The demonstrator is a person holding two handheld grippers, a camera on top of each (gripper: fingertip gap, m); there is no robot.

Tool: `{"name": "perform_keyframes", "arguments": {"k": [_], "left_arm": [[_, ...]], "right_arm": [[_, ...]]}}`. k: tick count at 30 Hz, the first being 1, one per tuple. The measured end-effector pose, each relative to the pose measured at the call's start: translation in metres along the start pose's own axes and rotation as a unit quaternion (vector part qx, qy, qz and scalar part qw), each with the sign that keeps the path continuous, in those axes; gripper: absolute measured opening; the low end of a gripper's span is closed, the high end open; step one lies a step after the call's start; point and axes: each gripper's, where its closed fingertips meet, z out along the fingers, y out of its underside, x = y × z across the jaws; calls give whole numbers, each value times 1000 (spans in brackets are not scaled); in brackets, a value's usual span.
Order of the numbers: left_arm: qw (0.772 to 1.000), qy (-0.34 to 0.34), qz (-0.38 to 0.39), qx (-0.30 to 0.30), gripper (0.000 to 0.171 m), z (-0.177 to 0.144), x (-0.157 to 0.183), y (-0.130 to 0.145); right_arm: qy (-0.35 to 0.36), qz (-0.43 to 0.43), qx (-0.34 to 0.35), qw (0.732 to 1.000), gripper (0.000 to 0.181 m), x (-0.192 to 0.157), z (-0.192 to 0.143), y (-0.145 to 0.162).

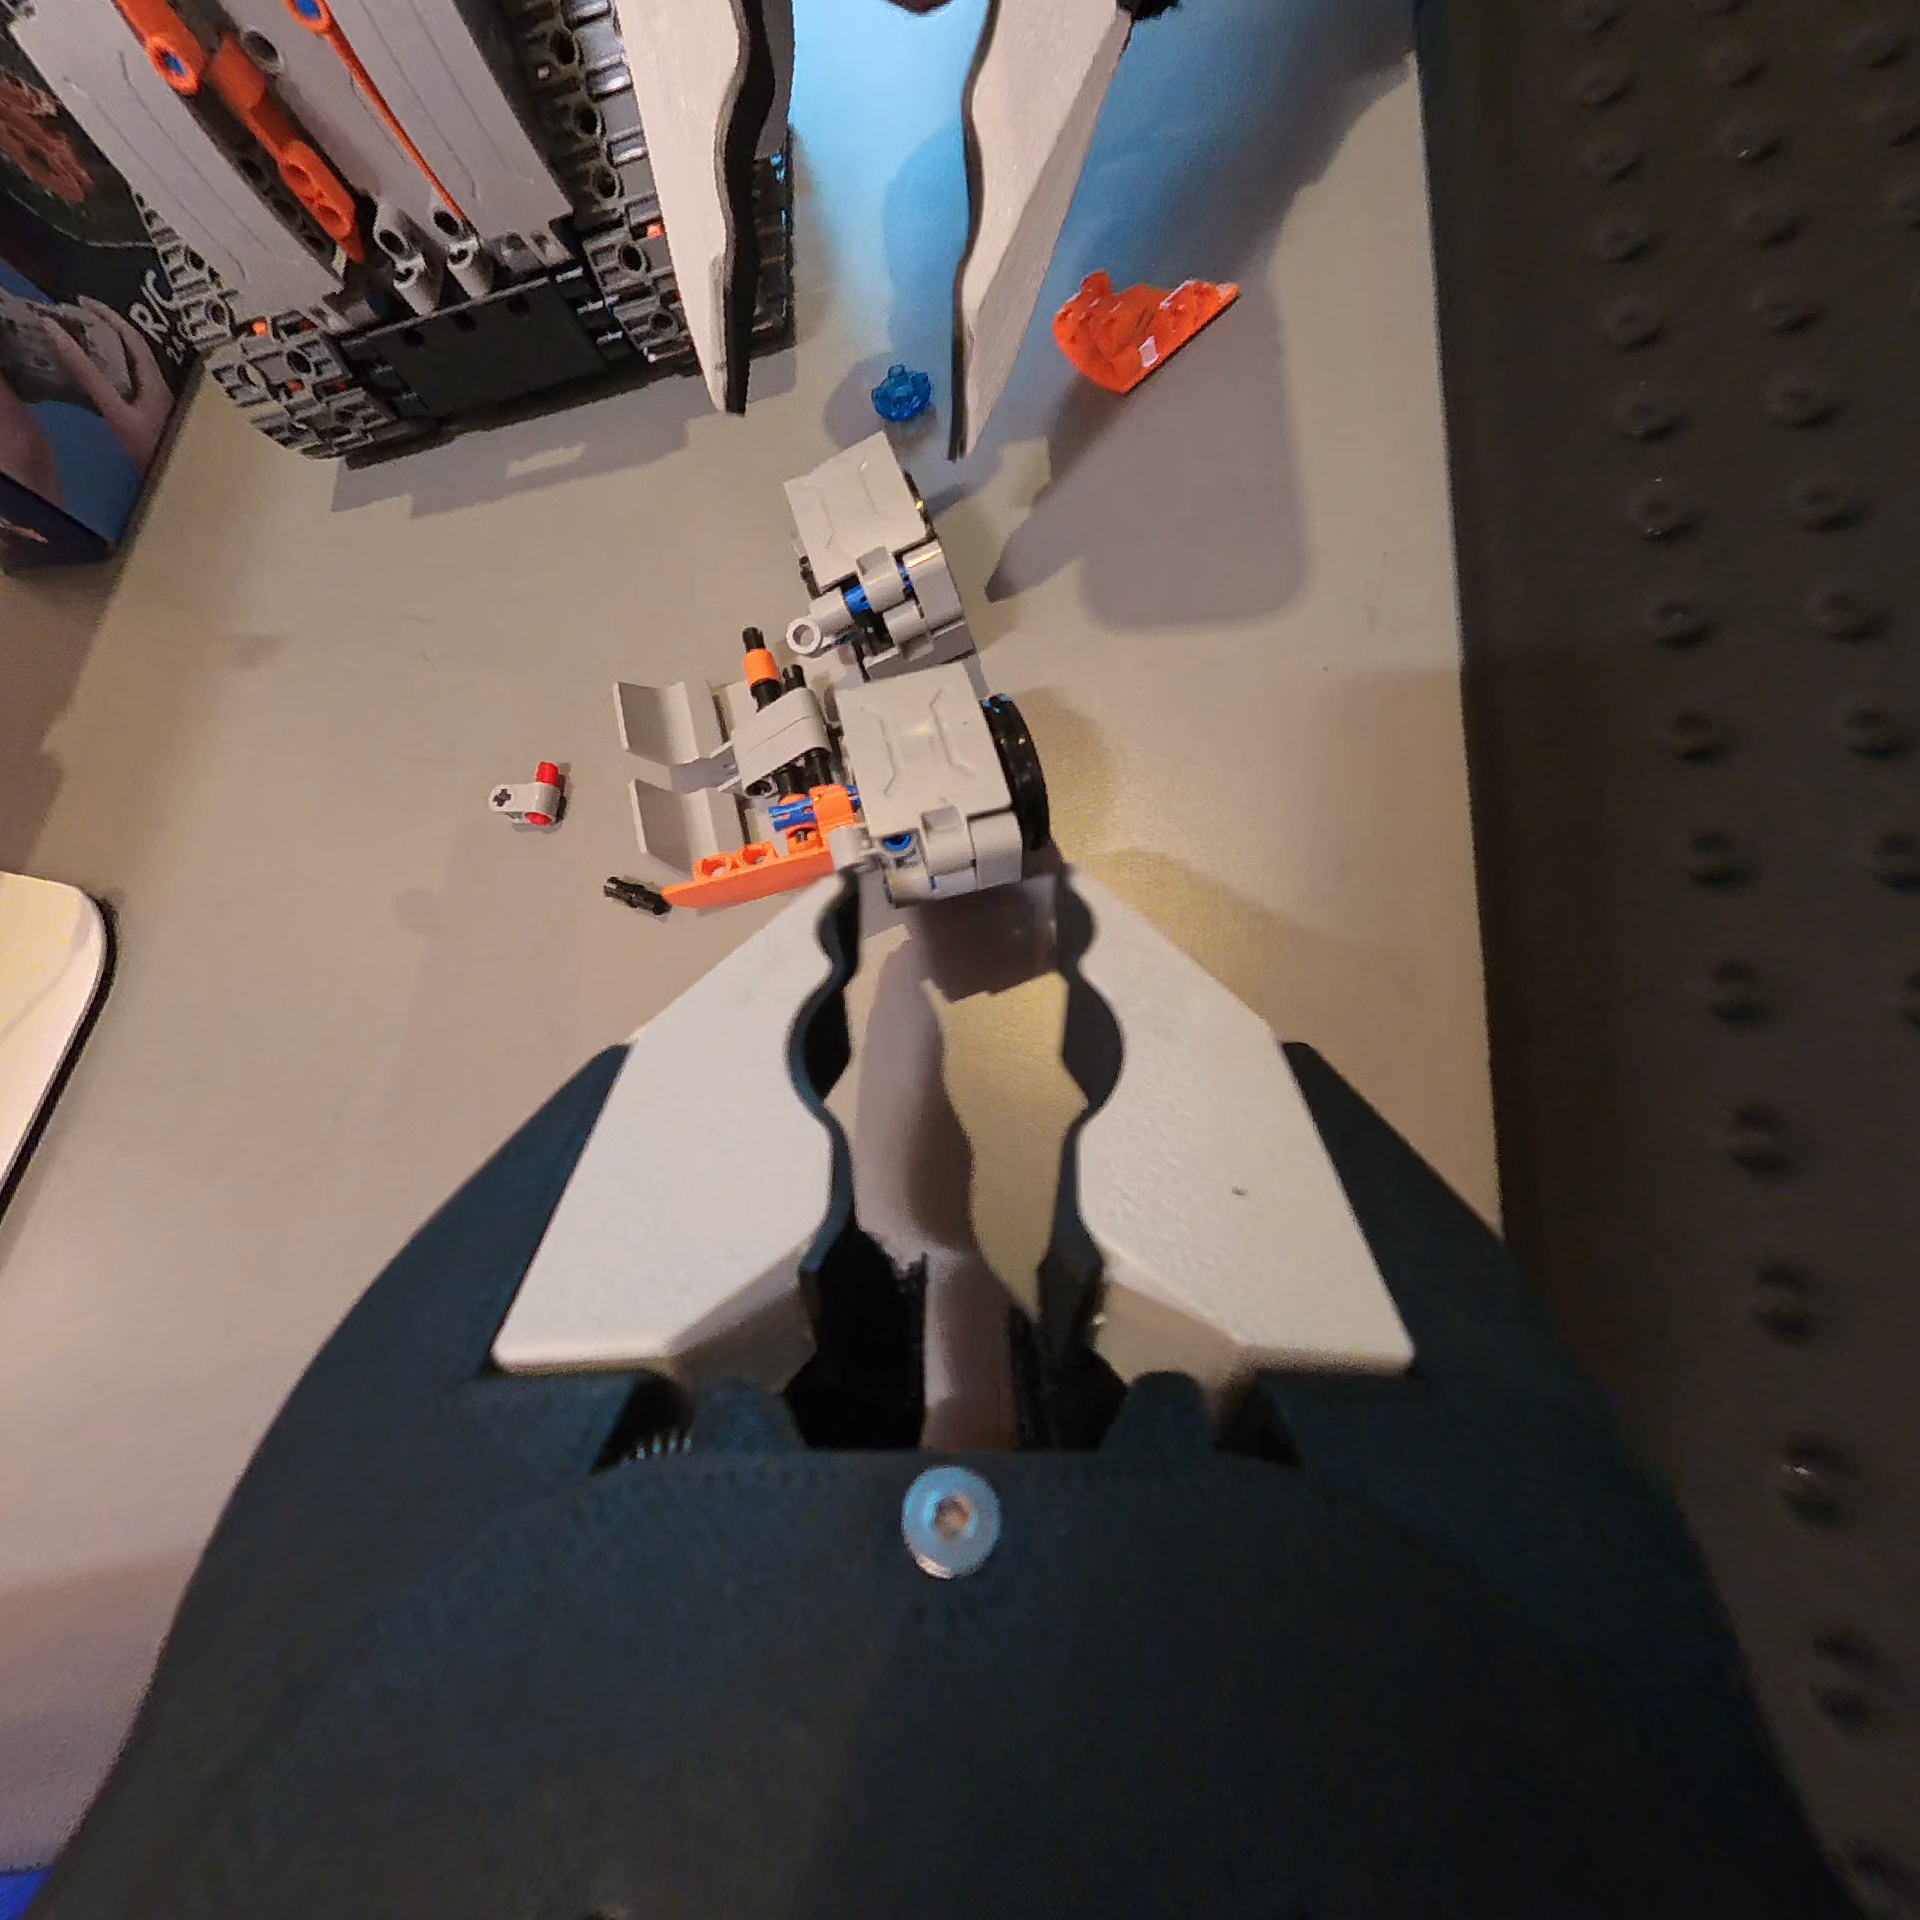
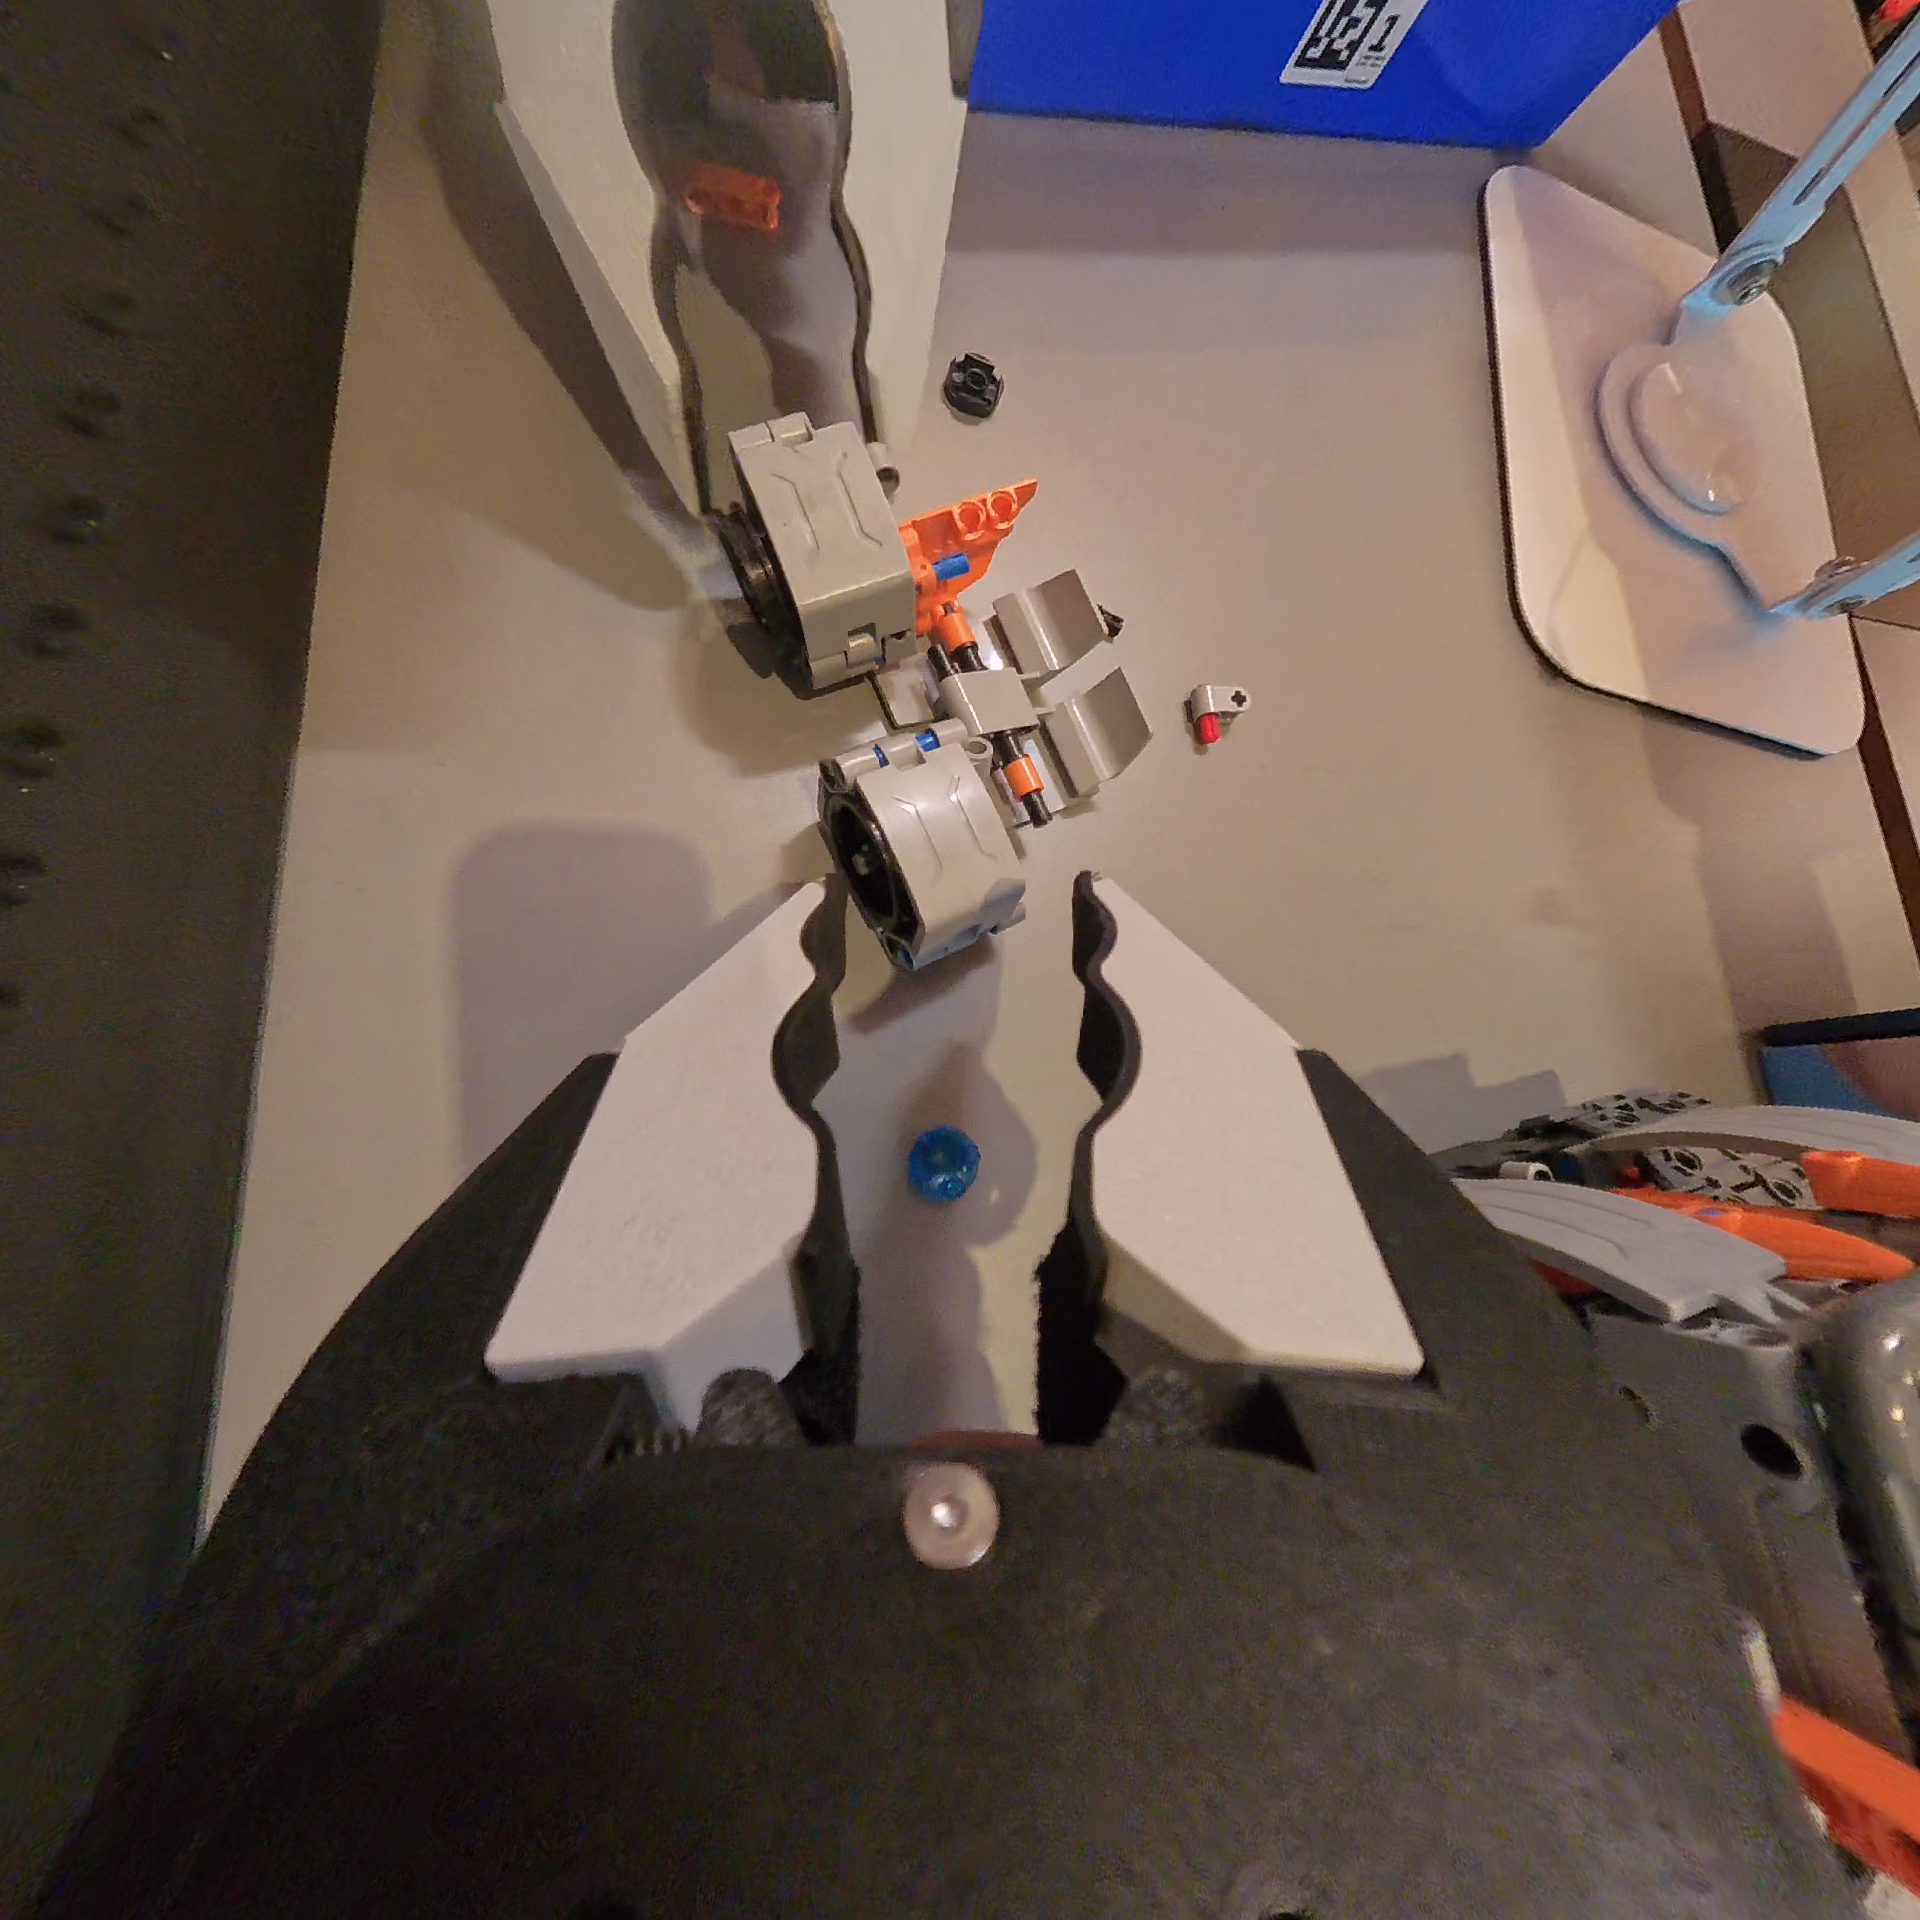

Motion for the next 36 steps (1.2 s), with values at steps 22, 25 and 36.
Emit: {"name": "perform_keyframes", "arguments": {"k": [22, 25, 36], "left_arm": [[998, -58, 8, -23, 40, 6, -8, -2], [998, -53, -2, -17, 40, 6, -10, -1], [997, 9, -69, 37, 39, 3, -3, -19]], "right_arm": [[-8, -10, 0, 1000, 45, -3, 9, 2], [-6, -10, 5, 1000, 42, -2, 9, 0], [-16, -27, 50, 998, 44, -23, 18, -37]]}}
